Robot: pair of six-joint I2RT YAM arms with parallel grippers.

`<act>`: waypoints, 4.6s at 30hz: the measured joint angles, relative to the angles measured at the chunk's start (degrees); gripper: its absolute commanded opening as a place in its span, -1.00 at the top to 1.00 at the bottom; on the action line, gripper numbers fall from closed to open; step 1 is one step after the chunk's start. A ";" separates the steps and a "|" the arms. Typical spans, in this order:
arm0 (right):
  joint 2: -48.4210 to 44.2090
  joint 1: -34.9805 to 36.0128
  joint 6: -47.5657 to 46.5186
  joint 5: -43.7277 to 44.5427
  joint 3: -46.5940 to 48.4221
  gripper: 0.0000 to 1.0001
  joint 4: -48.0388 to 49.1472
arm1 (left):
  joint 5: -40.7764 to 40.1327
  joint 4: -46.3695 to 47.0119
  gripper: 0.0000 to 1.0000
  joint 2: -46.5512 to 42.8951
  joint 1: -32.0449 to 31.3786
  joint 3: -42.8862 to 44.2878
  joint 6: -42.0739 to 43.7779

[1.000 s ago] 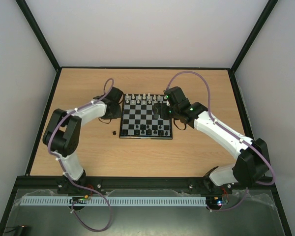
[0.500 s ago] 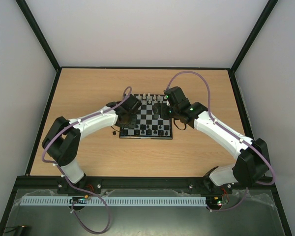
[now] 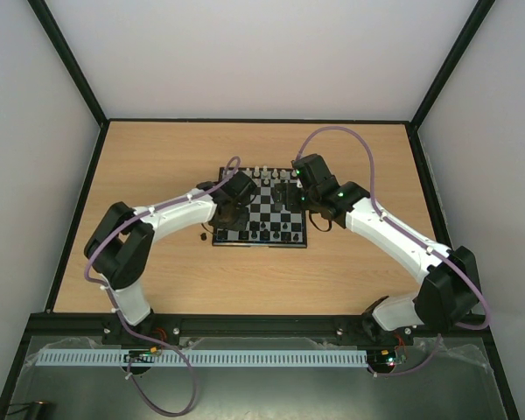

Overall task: Set up the chess pieces on the board
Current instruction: Place the chess piece on the chessboard, then pick up the chess piece at the center of the board, then place the chess piece on the chessboard.

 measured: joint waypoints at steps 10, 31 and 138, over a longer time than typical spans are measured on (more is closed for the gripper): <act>-0.17 0.00 0.00 0.00 -0.02 -0.97 0.02 | 0.24 0.13 0.86 1.09 -0.15 0.00 -0.02; -0.52 0.00 0.00 -0.09 -0.11 -0.97 0.02 | -0.63 1.05 0.25 4.15 -0.15 0.61 -0.04; -0.35 0.00 -0.07 -2.56 -0.13 -0.97 0.46 | -0.46 -0.17 0.87 -2.19 3.34 -3.61 1.22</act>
